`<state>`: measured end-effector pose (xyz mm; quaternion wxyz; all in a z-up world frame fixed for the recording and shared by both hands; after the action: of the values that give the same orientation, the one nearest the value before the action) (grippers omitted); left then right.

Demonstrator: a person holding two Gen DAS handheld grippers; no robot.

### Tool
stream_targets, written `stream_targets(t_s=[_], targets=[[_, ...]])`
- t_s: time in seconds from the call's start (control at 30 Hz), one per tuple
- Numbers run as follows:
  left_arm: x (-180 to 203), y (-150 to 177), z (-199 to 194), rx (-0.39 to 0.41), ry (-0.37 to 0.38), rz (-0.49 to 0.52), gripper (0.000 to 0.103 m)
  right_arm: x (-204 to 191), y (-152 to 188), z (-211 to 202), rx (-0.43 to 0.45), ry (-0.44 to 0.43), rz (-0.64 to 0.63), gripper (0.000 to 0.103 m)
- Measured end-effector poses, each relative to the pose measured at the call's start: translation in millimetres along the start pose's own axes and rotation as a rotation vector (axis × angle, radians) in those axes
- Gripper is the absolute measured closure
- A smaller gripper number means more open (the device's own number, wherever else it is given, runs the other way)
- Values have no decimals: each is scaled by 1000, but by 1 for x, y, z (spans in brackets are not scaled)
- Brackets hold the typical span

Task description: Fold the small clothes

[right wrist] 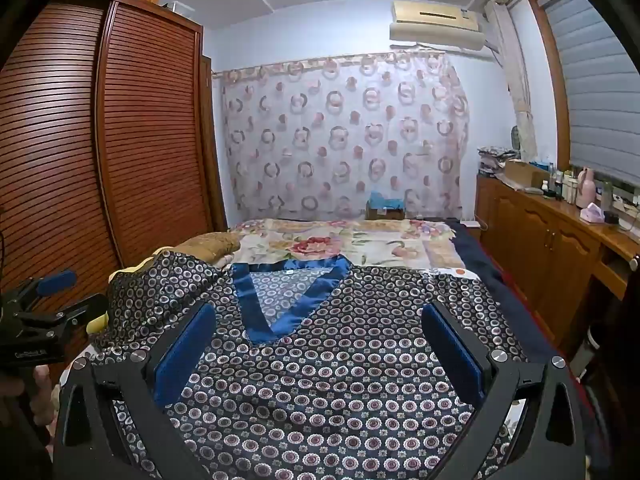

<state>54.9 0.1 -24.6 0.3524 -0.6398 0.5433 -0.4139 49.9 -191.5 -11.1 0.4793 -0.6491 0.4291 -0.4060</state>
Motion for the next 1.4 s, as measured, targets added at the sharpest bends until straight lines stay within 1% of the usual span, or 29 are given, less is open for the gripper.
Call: stream_targets(t_s=[0.07, 0.27, 1.4], targets=[[0, -1, -1, 12, 2, 2, 0, 0, 0, 1, -6, 1, -3, 0], [0, 0, 0, 3, -3, 6, 0, 0, 0, -1, -5, 1, -3, 0], [2, -5, -4, 9, -4, 11, 0, -2, 1, -3, -8, 6, -15, 0]])
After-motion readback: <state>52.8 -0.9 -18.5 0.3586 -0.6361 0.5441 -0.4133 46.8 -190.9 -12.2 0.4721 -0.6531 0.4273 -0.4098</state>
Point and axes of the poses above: each gripper's, at about its wrist camera, not at the fingertips, and z roughly the way its jaws point, x to its right, y to its underside, the point moved 6 cm from there along z, roughly the way its jaws point, and after that the axes turned 9 degrees about -z, right-handed, at the moved point
